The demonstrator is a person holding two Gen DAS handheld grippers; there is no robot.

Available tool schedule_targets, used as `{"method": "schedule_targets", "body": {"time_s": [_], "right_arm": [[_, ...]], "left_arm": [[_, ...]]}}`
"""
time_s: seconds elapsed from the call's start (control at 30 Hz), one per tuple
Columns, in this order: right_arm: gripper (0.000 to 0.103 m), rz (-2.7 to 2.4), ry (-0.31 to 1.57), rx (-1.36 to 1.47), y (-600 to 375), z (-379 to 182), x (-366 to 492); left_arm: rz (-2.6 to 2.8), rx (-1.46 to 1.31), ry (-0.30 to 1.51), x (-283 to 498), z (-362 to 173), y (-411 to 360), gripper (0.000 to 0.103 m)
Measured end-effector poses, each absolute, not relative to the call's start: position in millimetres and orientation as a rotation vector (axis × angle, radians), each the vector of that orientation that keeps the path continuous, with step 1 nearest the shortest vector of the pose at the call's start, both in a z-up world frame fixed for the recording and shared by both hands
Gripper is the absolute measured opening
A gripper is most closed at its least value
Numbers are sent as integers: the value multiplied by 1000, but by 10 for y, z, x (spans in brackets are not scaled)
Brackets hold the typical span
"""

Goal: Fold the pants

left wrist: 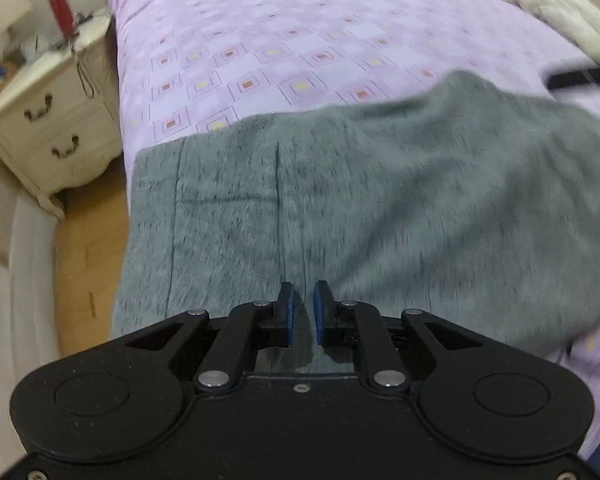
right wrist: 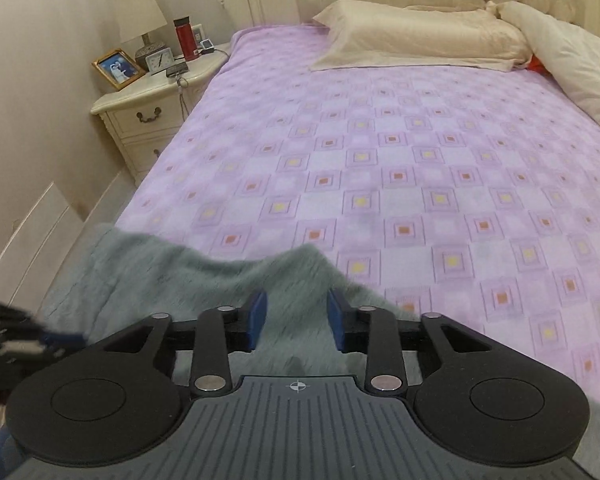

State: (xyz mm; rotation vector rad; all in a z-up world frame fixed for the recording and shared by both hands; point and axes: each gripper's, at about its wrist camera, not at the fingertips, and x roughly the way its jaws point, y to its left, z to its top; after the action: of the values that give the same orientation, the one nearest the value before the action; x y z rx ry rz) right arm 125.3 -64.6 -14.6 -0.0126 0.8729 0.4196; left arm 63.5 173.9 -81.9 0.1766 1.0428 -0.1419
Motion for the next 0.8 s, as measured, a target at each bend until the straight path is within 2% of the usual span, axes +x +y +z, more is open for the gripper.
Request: {"method": "schedule_targets", "body": {"time_s": [0.1, 0.2, 0.33, 0.43, 0.47, 0.67, 0.8], "right_arm": [[33, 424, 870, -12, -605, -227, 1492], [33, 428, 896, -14, -534, -355, 1740], [32, 444, 968, -46, -460, -557, 1874], [11, 519, 954, -114, -376, -567, 1620], [8, 531, 926, -183, -320, -559, 1467], [7, 637, 935, -360, -134, -616, 932], [12, 588, 896, -253, -225, -524, 1086]], "left_arm": [[-150, 163, 1082, 622, -699, 1772, 19], [-123, 101, 1008, 708, -561, 1816, 21], [-41, 44, 1000, 938, -647, 1896, 21], [-36, 31, 1048, 953, -844, 1961, 26], [-42, 38, 1039, 917, -876, 1970, 26], [-32, 72, 1006, 805, -869, 1919, 25], [-27, 43, 1011, 817, -852, 1942, 23]]}}
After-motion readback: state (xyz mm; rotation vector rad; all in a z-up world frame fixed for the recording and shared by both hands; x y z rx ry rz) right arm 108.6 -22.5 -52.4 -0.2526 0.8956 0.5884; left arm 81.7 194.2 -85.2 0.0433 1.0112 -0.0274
